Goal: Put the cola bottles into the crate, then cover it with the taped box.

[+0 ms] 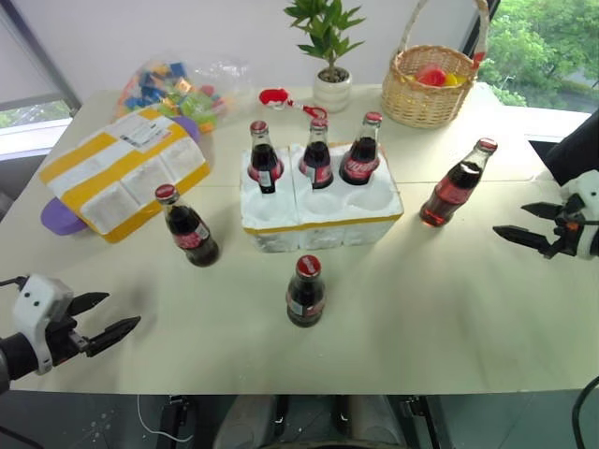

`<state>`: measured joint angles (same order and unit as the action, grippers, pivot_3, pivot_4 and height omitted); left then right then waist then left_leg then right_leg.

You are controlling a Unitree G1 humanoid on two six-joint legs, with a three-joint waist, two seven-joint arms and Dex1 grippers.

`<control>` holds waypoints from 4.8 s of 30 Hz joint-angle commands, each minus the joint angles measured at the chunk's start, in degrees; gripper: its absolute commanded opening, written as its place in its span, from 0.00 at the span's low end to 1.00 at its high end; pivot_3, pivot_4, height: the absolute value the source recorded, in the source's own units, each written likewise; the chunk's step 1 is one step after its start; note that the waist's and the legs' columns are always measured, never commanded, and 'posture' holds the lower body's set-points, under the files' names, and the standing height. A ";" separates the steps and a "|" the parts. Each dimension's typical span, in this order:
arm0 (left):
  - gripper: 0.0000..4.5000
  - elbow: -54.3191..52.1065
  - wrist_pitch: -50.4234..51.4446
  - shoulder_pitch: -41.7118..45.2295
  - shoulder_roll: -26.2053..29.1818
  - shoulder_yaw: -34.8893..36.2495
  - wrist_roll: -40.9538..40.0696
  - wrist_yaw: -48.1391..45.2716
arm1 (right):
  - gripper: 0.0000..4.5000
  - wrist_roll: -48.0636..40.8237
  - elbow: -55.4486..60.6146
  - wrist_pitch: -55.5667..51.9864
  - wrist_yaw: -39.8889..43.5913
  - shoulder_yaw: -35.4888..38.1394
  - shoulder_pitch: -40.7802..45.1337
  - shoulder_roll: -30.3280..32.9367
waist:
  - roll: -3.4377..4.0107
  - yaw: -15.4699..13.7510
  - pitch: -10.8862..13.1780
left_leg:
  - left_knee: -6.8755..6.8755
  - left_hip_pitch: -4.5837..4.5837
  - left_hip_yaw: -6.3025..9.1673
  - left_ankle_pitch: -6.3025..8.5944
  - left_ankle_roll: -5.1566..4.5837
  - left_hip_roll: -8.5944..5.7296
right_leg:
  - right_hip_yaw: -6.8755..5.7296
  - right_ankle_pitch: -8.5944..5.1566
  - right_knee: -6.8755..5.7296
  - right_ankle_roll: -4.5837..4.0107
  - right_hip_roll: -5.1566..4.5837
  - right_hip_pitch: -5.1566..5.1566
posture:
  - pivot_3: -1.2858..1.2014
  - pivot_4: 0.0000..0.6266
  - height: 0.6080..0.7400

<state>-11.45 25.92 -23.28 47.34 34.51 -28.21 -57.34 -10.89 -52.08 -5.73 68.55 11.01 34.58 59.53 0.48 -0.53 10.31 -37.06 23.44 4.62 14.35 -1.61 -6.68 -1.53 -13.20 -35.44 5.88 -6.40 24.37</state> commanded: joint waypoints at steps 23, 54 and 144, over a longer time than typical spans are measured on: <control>0.99 2.31 7.33 10.62 0.42 3.21 -9.77 -0.70 | 1.00 -4.31 5.66 -2.42 3.94 4.66 0.68 5.47 | 0.11 -0.19 0.04 | -0.05 0.00 0.00 -0.01 0.00 -0.01 | 0.00 0.02 -0.04 0.03 0.00 0.00 | 0.52 0.24 0.94; 0.99 11.65 4.23 36.61 0.82 -21.10 -4.66 -6.69 | 1.00 -45.78 76.46 -51.12 -0.27 22.54 -19.86 7.00 | 0.04 -0.32 0.05 | -0.07 0.08 -0.02 -0.04 -0.11 0.05 | 0.03 0.13 -0.04 0.18 -0.01 0.07 | 0.52 0.24 0.94; 0.97 1.21 15.29 50.92 15.66 -24.80 -7.16 -34.81 | 1.00 -27.64 73.35 -27.16 -1.39 -11.21 -16.73 -7.29 | -0.83 0.50 0.54 | -1.09 0.91 0.09 -0.12 -0.18 -0.08 | -0.10 0.23 -0.78 0.27 0.00 0.65 | 0.52 0.24 0.94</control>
<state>-5.81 39.13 28.64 61.58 6.78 -32.01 -91.48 -37.87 20.94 -32.91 66.31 0.15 16.44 52.88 -0.35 -0.03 10.85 -38.15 24.32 4.71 14.23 -1.80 -6.75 -1.61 -12.97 -36.21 6.14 -6.41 25.00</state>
